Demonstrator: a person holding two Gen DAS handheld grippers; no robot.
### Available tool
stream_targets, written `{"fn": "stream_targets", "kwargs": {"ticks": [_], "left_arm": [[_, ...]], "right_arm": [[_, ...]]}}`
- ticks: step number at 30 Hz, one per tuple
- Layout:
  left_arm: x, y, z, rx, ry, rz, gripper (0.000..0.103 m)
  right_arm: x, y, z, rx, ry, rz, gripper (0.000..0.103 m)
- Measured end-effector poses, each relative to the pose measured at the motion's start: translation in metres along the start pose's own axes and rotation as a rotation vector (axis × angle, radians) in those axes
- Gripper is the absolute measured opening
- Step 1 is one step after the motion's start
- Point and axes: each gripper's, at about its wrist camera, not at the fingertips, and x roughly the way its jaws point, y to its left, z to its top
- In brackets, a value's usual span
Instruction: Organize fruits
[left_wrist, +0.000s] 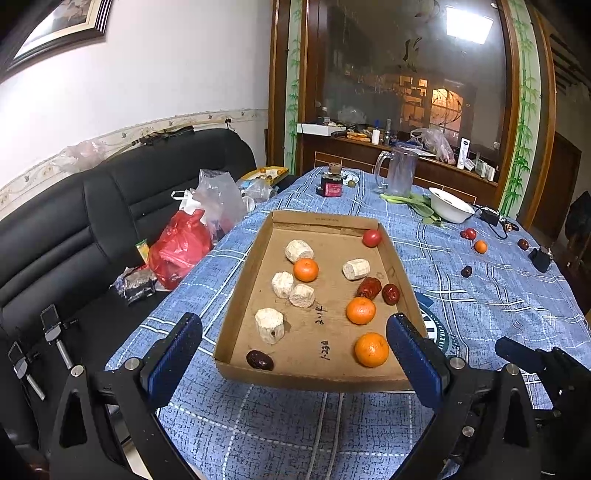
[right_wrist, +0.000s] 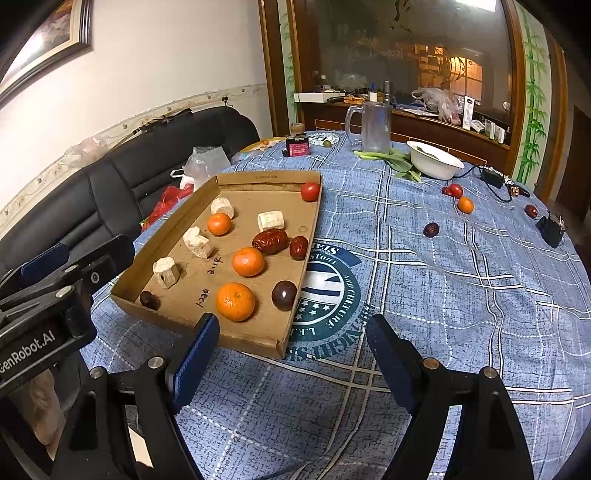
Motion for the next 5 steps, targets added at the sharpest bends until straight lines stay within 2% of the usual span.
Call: {"fn": "stream_targets", "kwargs": {"ticks": [5], "left_arm": [[0.0068,0.0019,-0.0007,-0.006,0.039,-0.012,0.100]], "right_arm": [[0.0029,-0.0063,0.0005,0.025,0.017,0.010,0.086]]}}
